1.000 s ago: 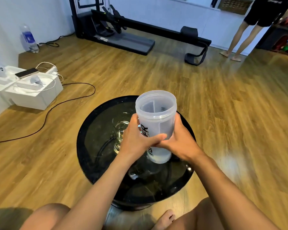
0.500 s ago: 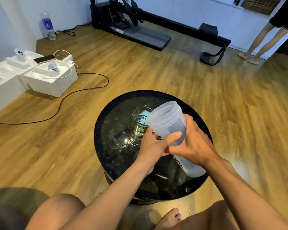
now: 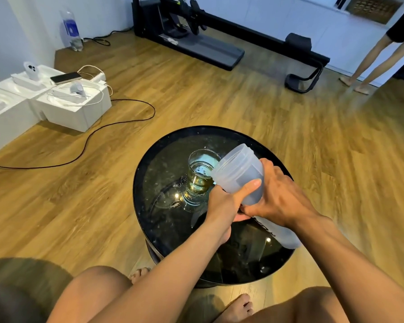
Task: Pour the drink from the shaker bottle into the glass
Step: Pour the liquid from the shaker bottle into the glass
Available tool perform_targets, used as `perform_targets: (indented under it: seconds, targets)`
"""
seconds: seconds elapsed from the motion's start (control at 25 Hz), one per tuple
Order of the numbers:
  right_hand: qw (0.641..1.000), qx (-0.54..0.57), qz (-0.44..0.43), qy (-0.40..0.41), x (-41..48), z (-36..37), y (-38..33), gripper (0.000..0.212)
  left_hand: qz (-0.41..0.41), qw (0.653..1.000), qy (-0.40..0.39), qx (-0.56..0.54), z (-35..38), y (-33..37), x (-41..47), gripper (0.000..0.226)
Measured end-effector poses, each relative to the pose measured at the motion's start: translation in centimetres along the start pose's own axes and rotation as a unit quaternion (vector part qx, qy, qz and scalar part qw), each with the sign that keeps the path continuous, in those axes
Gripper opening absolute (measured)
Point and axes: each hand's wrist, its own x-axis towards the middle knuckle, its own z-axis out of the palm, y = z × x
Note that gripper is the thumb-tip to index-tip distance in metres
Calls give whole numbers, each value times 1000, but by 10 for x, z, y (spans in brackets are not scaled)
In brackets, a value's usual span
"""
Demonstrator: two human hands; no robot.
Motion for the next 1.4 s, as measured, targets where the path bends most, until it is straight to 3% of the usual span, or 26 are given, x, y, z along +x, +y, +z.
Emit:
perform_targets:
  seconds: [0.4, 0.72, 1.4]
  targets:
    - [999, -50, -11, -5, 5, -7, -5, 101, -1, 1000, -8, -22, 0, -5, 7, 81]
    - [997, -81, -4, -16, 6, -13, -10, 100, -7, 998, -27, -55, -2, -6, 8, 62]
    - [993, -110, -10, -33, 4, -22, -14, 104, -8, 995, -50, -86, 1, -8, 6, 56]
